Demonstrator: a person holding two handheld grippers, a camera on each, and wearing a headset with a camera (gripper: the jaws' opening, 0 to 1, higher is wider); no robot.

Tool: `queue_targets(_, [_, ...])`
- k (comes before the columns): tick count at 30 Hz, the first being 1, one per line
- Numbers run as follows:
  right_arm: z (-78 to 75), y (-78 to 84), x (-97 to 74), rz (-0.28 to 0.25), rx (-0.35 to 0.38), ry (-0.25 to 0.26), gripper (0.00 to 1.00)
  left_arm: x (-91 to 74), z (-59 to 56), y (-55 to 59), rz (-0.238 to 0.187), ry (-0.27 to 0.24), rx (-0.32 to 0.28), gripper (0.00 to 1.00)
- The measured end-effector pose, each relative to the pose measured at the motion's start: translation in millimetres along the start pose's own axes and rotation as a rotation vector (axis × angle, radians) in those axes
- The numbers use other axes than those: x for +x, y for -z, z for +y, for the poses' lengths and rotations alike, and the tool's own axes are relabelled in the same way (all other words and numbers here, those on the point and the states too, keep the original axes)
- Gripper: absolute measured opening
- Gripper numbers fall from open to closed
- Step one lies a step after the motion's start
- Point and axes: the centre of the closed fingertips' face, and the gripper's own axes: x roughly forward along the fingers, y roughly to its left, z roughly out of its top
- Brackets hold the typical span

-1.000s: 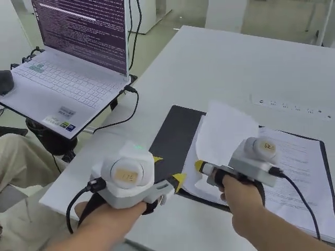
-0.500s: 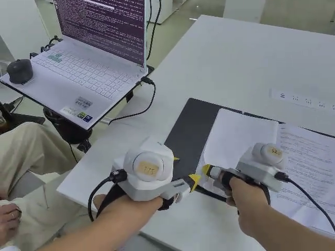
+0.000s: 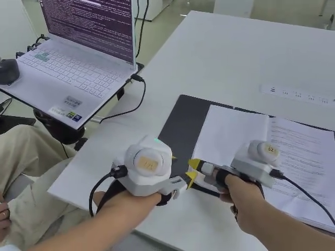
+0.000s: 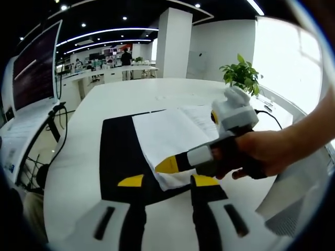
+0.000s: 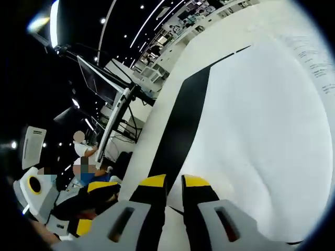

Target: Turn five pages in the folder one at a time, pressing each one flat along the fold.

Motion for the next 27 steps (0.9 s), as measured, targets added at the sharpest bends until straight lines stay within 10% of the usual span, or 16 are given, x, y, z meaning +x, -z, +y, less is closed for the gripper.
queue_targets(15, [-39.0,-36.8,-46.8,-0.093,-0.014,0.054,0.11,53.4,-18.5,14.7,0.066,0.020,0.033,0.26])
queue_targets(27, [-70.0,-53.6,-66.9,-0.125,-0.015,0.099,0.10,75.8,-11.9,36.5,0.110,-0.044,0.042,0.21])
